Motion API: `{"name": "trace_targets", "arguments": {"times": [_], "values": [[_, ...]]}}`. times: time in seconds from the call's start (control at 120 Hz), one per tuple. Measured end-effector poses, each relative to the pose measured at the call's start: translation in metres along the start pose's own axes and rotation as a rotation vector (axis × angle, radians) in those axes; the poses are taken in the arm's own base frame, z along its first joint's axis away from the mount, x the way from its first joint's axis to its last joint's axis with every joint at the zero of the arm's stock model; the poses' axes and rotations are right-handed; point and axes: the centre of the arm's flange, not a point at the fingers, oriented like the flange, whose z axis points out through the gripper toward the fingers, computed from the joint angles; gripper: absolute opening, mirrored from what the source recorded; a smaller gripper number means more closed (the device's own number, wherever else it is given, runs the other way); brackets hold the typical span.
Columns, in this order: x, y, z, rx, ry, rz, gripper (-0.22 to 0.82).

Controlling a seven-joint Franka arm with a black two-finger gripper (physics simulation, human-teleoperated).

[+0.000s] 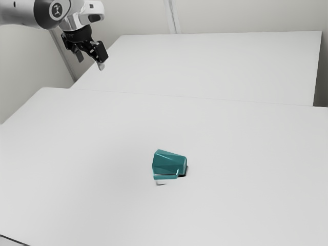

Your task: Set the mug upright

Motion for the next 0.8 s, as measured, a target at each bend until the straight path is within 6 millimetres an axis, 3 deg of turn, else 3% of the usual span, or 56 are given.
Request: {"name": "trace_targets", "arguments": {"times": [0.367,0.475,0.6,0.8], "values": [[-0.007,0.007,0.002,-0.009,0.005,0.017,0.59],[-0.028,0.013,0.016,-0.036,0.005,0.021,0.59],[-0.048,0.003,0.041,-0.094,0.002,-0.023,0.59],[-0.077,0.014,0.082,-0.205,0.021,-0.068,0.59]]}}
